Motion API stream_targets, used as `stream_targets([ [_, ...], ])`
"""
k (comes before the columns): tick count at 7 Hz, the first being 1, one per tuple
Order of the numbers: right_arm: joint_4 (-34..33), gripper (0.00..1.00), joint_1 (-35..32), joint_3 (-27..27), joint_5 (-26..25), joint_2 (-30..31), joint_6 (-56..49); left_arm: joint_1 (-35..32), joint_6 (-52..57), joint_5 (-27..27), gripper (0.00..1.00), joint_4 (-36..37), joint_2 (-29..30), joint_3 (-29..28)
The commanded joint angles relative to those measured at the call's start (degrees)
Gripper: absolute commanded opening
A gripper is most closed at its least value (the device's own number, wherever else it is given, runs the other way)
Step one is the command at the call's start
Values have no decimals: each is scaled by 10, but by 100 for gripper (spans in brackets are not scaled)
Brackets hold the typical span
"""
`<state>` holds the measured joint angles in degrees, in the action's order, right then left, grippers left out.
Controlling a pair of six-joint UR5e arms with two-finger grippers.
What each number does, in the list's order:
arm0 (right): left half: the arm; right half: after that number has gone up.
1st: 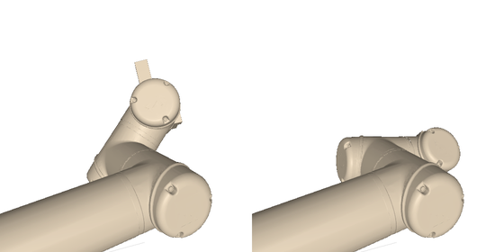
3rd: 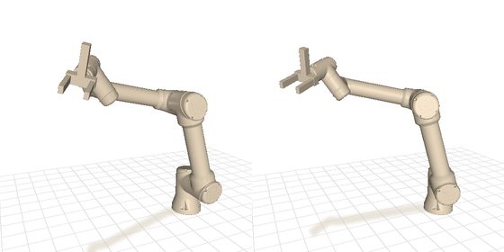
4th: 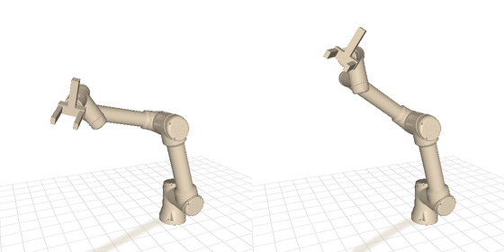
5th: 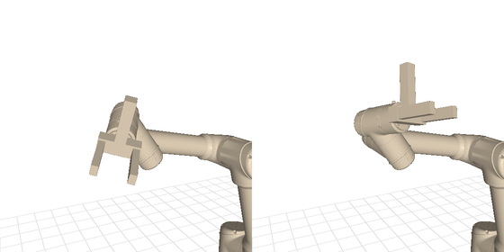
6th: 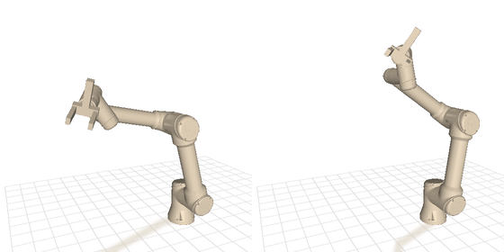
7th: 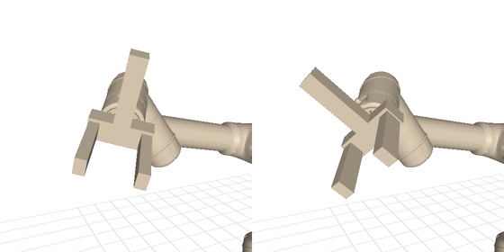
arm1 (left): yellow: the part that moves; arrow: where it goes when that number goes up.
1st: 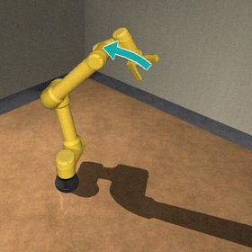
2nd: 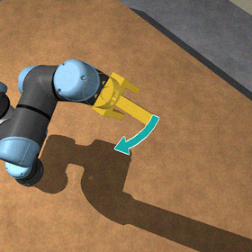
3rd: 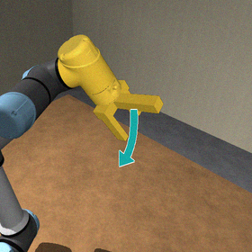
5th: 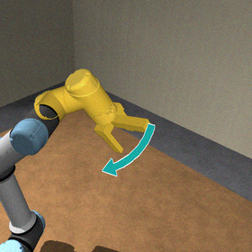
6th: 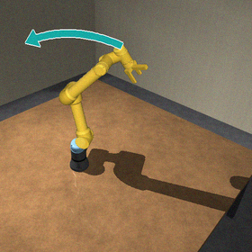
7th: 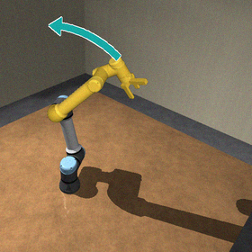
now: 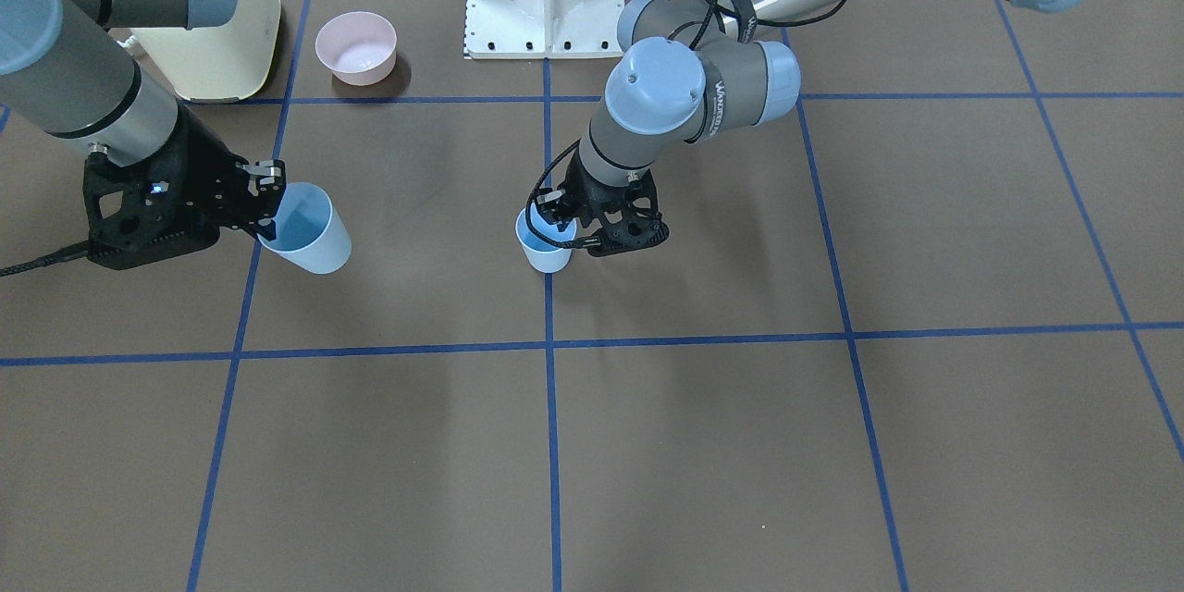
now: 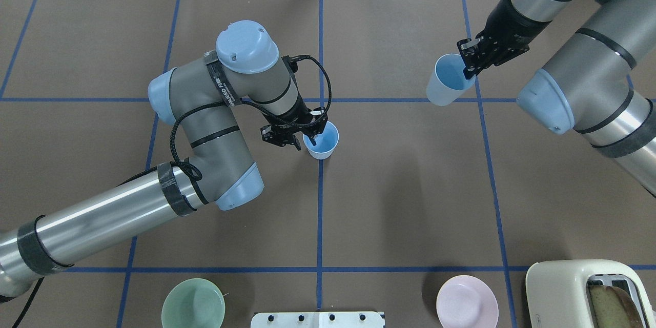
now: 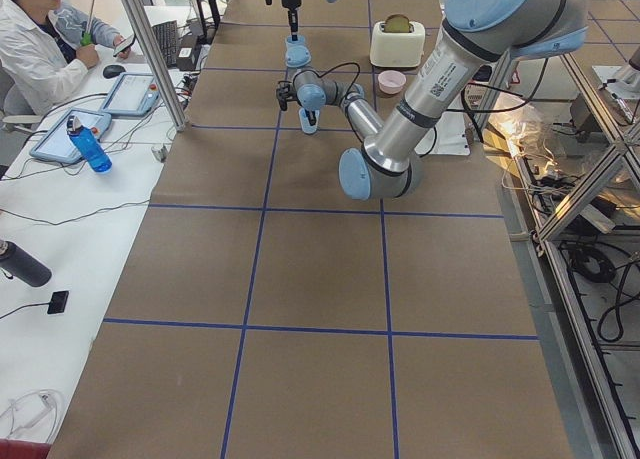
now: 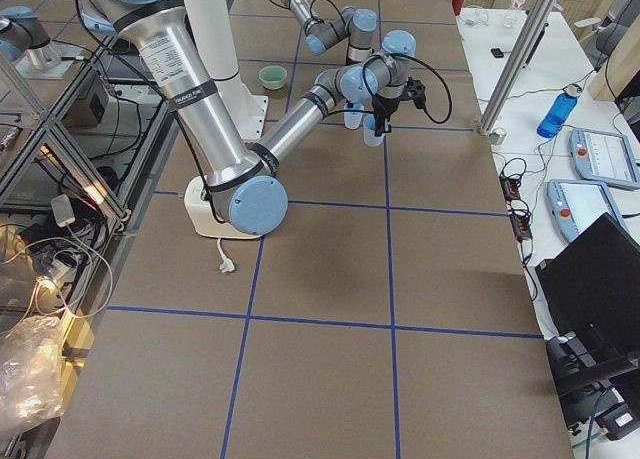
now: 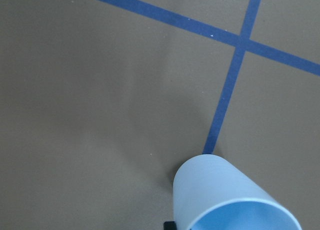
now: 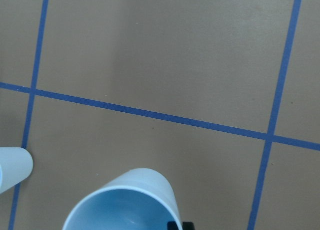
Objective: Stack blue cups with both arms
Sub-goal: 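Lift the other blue cup with the right gripper while the left gripper releases and withdraws, then carry the held blue cup over the center cup and lower it inside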
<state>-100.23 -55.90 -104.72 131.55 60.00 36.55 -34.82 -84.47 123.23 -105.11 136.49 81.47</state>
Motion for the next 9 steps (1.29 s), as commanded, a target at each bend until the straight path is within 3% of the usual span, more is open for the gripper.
stream_targets([
  [1, -1, 0, 16, 1, 0, -26, 27, -21, 0, 6, 62, -9, -3, 25],
  [3, -1, 0, 49, 7, -4, -65, 71, -52, 36, 26, 61, -4, -37, 59],
  [4, -1, 0, 64, 10, -7, -77, 82, -83, 75, 66, 61, -3, -63, 71],
  [7, -1, 0, 111, 86, -45, -153, 110, -153, 223, 103, 61, 8, -132, 90],
  [9, 0, 0, 139, 98, -63, -161, 118, -192, 382, 112, 61, 86, -146, 99],
])
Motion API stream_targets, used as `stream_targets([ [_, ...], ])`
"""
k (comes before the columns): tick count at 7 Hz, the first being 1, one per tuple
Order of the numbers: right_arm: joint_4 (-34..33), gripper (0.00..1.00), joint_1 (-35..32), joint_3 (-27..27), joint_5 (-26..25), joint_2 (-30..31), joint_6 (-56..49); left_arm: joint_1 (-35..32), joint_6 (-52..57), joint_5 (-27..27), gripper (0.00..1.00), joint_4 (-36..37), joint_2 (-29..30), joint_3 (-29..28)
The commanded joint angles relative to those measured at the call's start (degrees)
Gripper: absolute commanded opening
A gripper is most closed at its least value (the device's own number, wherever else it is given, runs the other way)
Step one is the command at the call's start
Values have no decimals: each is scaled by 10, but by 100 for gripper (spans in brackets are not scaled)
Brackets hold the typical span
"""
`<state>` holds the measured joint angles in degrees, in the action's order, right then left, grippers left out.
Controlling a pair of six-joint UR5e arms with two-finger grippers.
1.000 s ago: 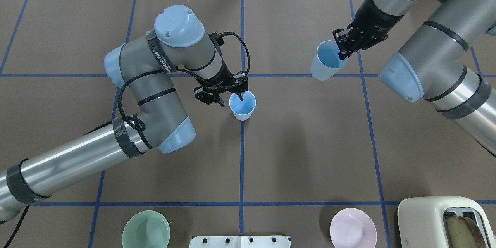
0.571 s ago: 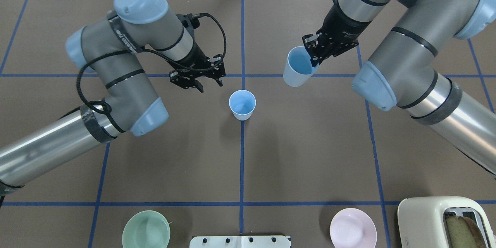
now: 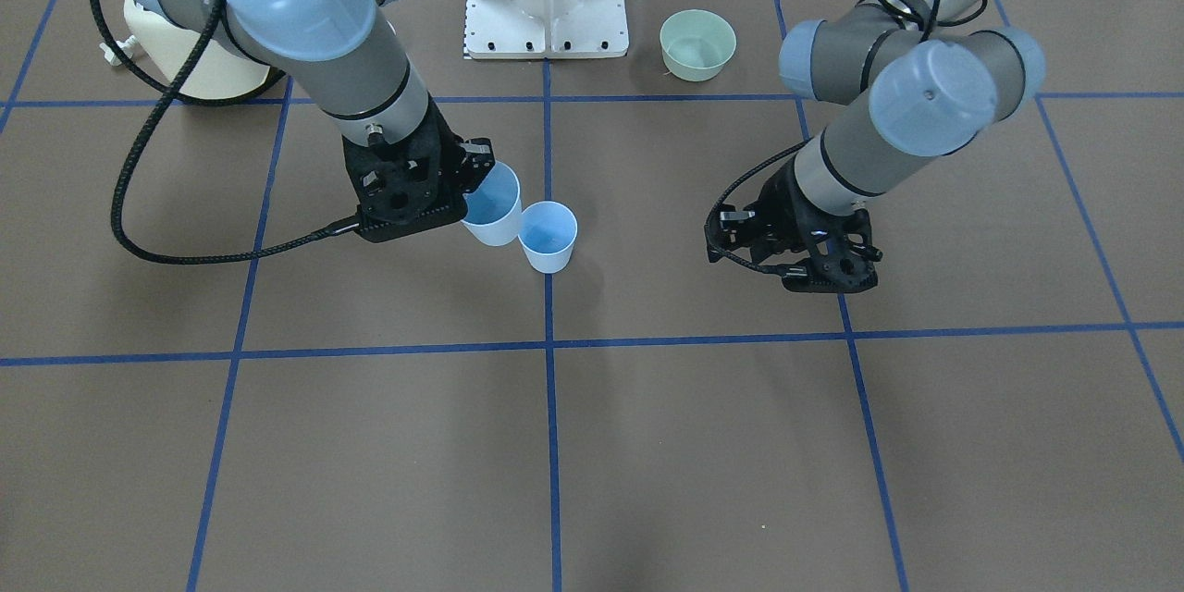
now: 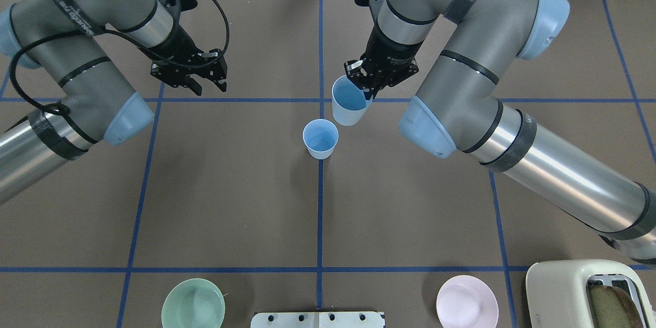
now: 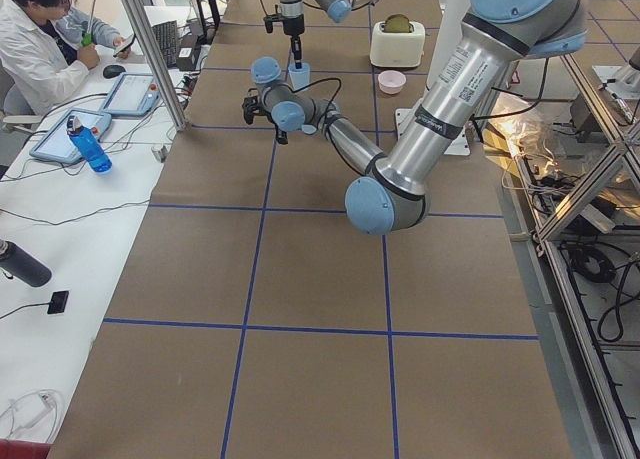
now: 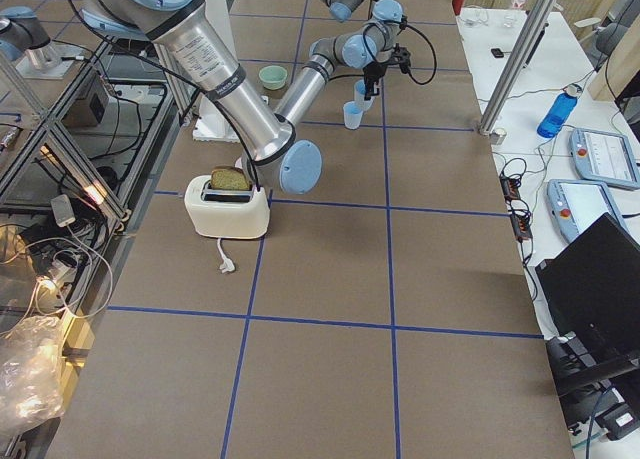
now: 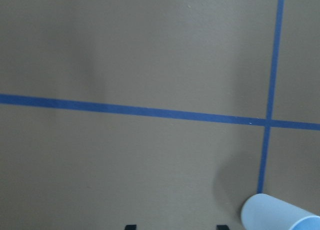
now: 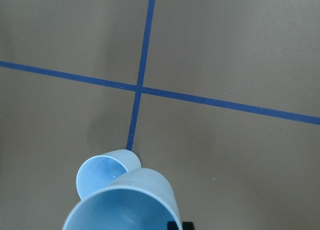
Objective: Stack blue cups with both arms
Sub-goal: 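Carry the held blue cup over the center cup and lower it inside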
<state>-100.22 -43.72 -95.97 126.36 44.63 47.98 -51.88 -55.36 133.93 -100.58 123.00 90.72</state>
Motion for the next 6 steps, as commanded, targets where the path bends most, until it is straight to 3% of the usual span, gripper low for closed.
stream_targets([
  [1, 2, 0, 28, 14, -23, -10, 5, -34, 150, 5, 61, 49, -26, 8],
  [6, 6, 0, 64, 31, -51, -24, 19, -44, 180, 5, 61, 49, -43, 8],
])
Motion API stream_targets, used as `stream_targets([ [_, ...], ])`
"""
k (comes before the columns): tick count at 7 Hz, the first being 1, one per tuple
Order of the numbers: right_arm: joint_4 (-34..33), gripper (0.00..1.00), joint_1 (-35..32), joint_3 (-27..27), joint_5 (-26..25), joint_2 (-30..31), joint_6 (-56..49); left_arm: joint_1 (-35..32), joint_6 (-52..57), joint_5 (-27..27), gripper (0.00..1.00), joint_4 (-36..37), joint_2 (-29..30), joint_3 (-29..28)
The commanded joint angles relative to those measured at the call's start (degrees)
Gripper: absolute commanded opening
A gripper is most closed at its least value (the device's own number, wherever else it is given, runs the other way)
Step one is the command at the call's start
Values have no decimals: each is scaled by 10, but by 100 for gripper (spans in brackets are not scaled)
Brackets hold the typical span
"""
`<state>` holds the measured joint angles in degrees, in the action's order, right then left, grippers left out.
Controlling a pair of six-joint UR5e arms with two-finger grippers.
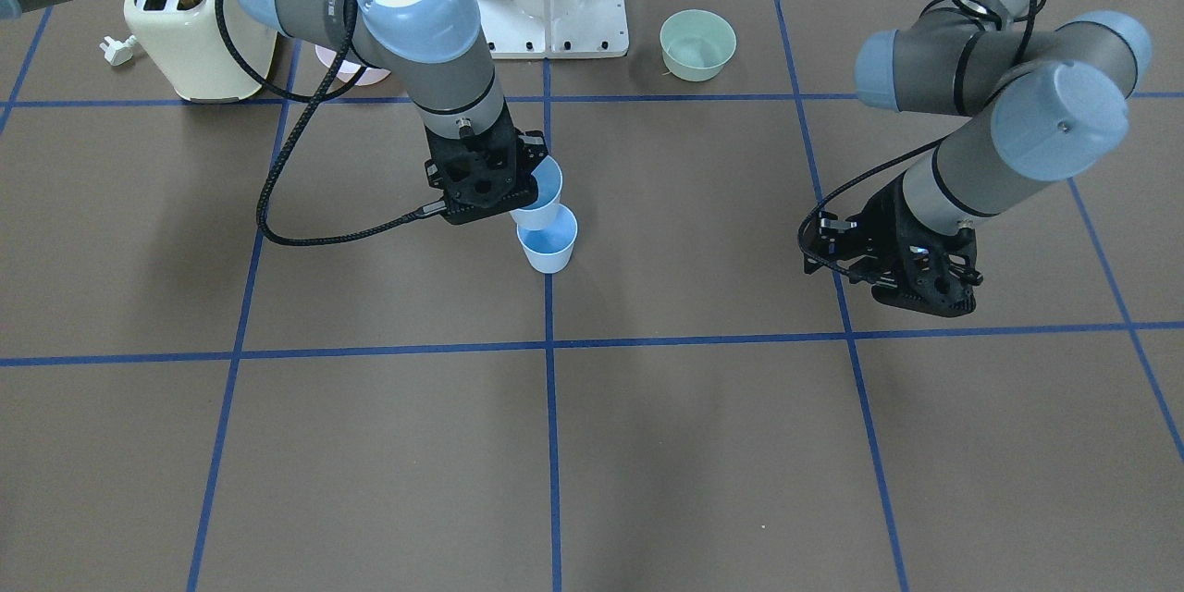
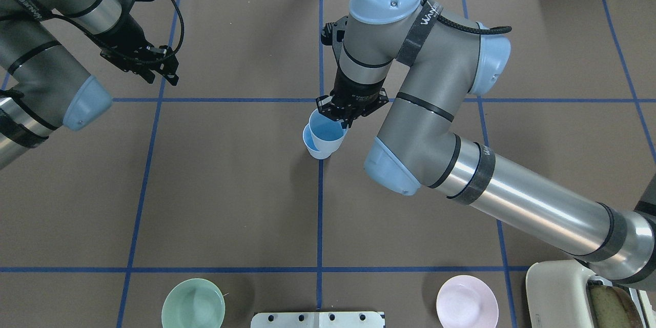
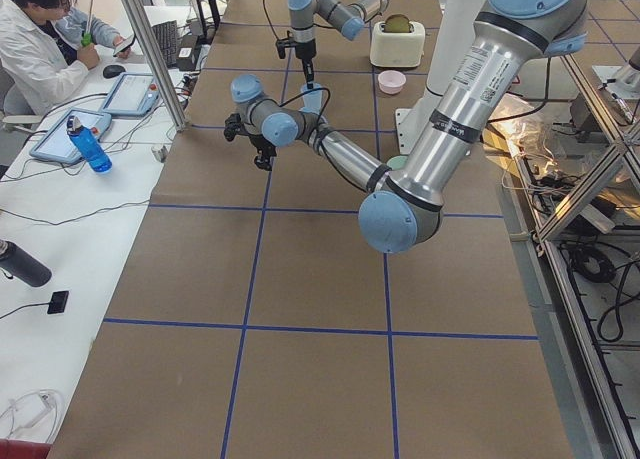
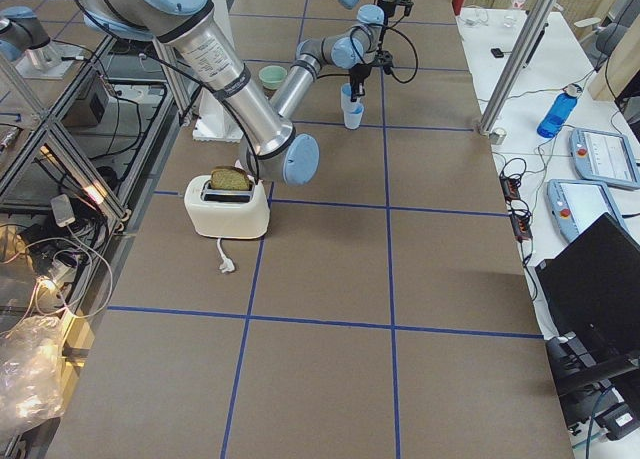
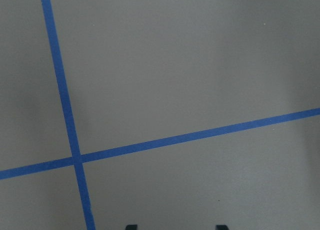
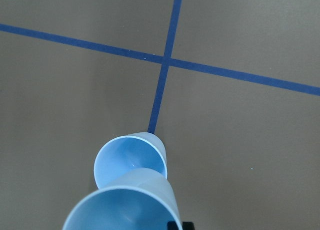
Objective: Stack blue cups with both arms
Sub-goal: 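Carry the held blue cup over the center cup and lower it inside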
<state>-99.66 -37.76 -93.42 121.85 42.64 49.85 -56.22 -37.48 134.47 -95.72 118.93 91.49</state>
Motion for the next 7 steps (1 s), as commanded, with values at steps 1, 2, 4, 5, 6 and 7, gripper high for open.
stream_targets([
  [1, 2, 0, 5, 7, -9, -5, 1, -1, 1, 0, 61, 0, -2, 0],
  [2, 26, 0, 5, 22, -10, -5, 2, 0, 1, 0, 61, 0, -2, 0],
  [4, 66, 0, 5, 42, -13, -5, 15, 0, 1, 0, 61, 0, -2, 0],
  [5, 66, 0, 5, 42, -13, -5, 15, 0, 1, 0, 61, 0, -2, 0],
  [6, 66, 0, 5, 42, -13, -5, 15, 0, 1, 0, 61, 0, -2, 0],
  [7, 66, 0, 5, 42, -13, -4, 15, 0, 1, 0, 61, 0, -3, 0],
])
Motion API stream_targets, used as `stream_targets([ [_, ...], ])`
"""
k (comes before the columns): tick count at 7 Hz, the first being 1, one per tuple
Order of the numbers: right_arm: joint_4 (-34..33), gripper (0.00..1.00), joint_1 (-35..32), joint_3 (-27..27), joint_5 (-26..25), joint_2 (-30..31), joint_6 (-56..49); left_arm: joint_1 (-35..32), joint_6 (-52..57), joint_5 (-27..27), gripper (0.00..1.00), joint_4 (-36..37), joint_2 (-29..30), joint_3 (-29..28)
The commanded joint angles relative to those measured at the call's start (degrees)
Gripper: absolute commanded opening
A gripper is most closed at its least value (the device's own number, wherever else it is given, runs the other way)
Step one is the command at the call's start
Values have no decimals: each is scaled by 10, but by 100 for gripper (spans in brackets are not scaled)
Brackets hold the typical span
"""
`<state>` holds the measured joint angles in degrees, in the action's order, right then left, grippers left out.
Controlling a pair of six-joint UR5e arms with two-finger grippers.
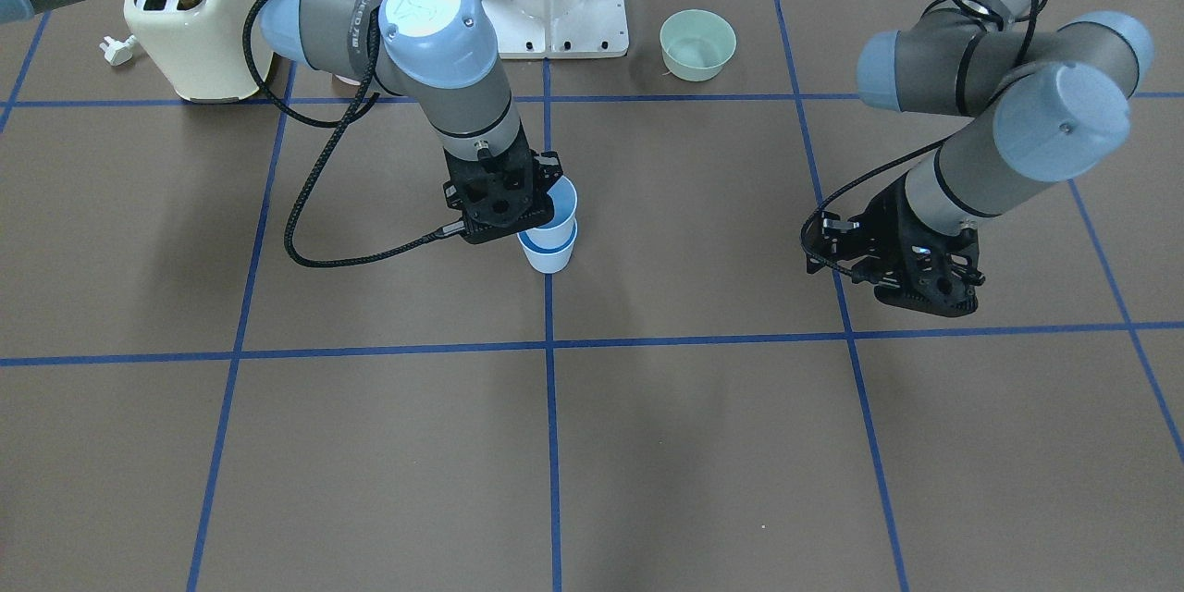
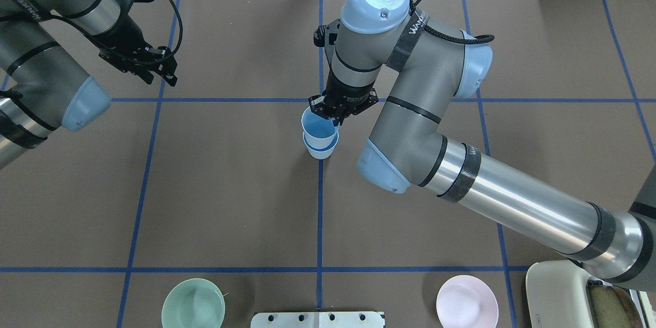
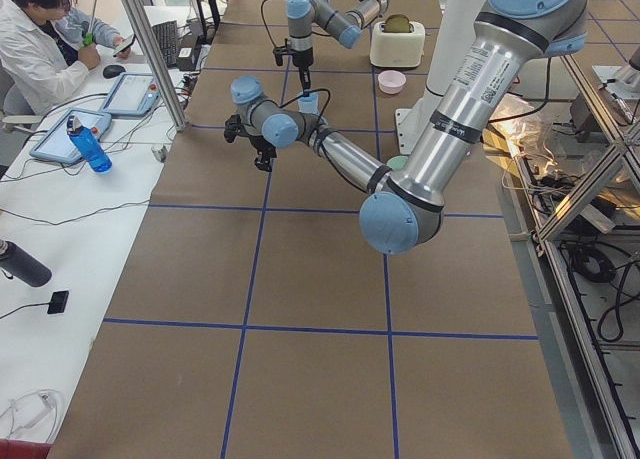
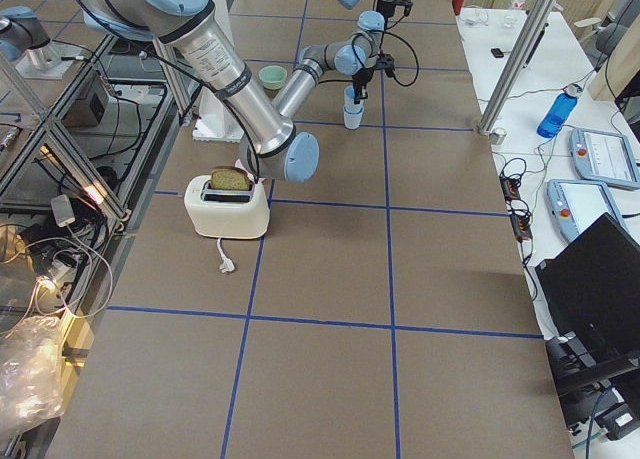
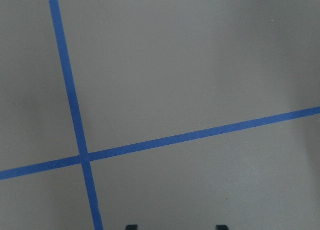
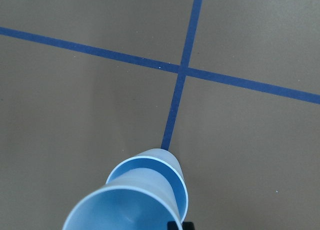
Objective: Stack blue cups with both arms
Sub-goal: 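Open the right gripper and lift it off the stacked cups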
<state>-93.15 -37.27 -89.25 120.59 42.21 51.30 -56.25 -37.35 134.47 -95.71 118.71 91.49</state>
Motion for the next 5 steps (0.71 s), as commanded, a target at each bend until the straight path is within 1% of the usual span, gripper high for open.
stream_targets([
  [1, 1, 17, -1, 0, 1, 2, -1, 0, 0, 0, 61, 0, 0, 0],
  [2, 1, 84, -3, 0, 1, 2, -3, 0, 0, 0, 61, 0, -1, 0],
  [3, 1, 100, -8, 0, 3, 2, -4, -1, 0, 0, 61, 0, 0, 0],
  [5, 1, 100, -19, 0, 8, 1, -4, -3, 0, 0, 61, 0, 0, 0],
])
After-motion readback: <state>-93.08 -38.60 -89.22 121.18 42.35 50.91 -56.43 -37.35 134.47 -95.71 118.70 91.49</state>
